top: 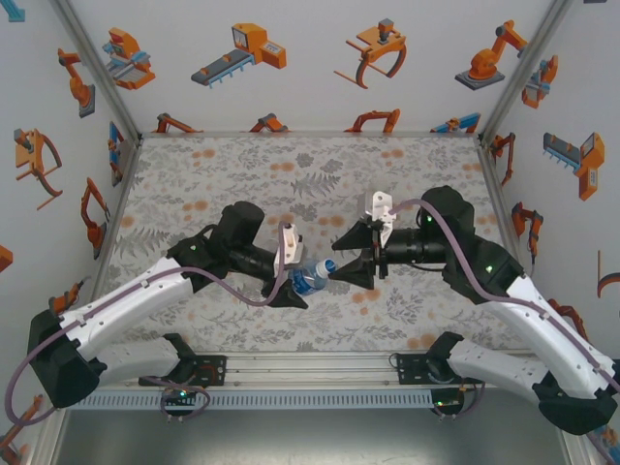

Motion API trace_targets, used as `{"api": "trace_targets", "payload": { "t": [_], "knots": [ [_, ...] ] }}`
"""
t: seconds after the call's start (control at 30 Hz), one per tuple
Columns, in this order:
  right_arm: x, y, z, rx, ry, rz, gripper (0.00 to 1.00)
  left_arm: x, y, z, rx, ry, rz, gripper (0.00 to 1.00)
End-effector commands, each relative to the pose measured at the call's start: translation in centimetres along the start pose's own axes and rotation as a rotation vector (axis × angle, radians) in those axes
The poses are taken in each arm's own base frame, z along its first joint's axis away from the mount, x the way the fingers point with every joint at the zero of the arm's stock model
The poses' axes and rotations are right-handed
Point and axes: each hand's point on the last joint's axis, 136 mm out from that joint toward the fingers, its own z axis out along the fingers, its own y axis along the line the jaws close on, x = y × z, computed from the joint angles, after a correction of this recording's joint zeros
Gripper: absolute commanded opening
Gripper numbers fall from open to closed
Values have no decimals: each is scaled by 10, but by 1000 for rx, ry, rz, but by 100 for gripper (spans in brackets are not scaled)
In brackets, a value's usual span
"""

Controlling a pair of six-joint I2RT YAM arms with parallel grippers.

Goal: Screw on the bottle caps

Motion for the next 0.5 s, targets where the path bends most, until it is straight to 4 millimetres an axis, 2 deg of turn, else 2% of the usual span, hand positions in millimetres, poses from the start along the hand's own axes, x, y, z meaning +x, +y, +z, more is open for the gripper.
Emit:
{"api": "trace_targets", "payload": {
  "t": [0.0, 0.47],
  "knots": [
    [-4, 16, 2, -96, -39, -95, 55, -20, -17, -7, 70, -52, 42, 0],
    [5, 21, 10, -152, -38, -69, 44, -20, -10, -5, 56, -43, 44, 0]
  ]
}}
